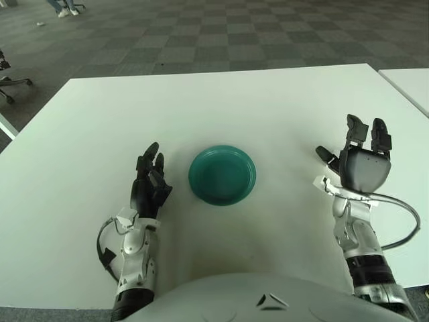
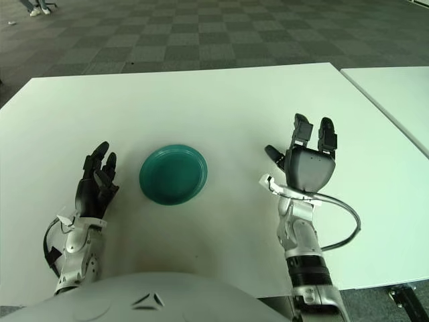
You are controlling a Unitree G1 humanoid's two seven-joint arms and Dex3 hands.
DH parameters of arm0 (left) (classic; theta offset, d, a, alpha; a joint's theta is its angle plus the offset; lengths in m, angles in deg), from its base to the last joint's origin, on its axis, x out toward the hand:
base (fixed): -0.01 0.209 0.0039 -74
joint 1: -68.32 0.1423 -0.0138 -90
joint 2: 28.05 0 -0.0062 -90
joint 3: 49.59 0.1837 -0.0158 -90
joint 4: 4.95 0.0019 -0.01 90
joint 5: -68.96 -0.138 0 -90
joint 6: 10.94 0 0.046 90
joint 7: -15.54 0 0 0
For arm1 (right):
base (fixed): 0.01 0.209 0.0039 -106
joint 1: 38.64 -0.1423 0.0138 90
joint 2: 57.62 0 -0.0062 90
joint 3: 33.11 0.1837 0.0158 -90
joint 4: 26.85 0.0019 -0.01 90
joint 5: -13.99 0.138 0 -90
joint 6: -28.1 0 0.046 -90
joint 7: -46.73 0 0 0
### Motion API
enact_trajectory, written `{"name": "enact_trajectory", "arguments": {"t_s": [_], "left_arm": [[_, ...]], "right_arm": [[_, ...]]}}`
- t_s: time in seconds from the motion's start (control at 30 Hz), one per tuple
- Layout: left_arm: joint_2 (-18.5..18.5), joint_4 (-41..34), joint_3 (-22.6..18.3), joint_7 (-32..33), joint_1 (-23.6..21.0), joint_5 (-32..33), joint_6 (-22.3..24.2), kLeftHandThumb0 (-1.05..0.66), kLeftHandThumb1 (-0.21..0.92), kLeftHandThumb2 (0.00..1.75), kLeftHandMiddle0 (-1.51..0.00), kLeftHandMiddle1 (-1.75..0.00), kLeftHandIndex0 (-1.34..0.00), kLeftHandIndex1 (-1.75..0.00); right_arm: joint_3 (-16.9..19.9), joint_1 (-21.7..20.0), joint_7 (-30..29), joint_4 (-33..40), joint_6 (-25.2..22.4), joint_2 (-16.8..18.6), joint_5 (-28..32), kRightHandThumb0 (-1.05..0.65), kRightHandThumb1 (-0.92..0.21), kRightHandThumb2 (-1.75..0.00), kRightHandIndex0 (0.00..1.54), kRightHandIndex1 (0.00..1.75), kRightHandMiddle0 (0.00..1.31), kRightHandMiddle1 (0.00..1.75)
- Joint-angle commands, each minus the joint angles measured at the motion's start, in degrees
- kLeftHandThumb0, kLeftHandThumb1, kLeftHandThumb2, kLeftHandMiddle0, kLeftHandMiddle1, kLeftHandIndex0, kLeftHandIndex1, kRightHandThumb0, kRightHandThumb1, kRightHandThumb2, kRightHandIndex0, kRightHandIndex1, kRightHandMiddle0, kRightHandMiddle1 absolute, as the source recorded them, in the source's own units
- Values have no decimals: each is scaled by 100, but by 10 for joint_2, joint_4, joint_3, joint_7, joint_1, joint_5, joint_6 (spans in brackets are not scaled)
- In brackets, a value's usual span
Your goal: Put the charger into the plate.
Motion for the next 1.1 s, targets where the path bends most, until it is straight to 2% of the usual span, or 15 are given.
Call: {"name": "enact_trajectory", "arguments": {"t_s": [0.0, 0.23, 0.63, 0.83, 1.07], "left_arm": [[0, 61, -9, -6, 23, 7, 15, -85, 92, 103, -22, 0, 0, -67], [7, 70, -13, -9, 16, 4, 15, -86, 92, 103, -21, 0, 0, -65], [9, 83, -24, -18, 5, 16, 21, -87, 92, 103, -21, 0, 0, -69], [8, 88, -30, -31, 1, 28, 25, -87, 92, 103, -23, -1, 0, -73], [10, 90, -36, -41, -1, 34, 24, -87, 92, 103, -25, -1, 0, -75]], "right_arm": [[-5, -35, 1, -37, -12, -17, 16, -103, -92, -80, 25, 0, 0, 62], [-25, -93, 44, -87, -55, -33, 32, -105, -92, -87, 25, 1, 0, 58], [-54, -115, 108, -107, -98, -41, 61, -105, -92, -82, 22, 0, 0, 52], [-65, -161, 108, -209, -68, -51, 97, -105, -92, -81, 23, 0, 0, 50], [-89, -185, 112, -253, -58, -59, 117, -105, -92, -76, 24, 1, 0, 50]]}}
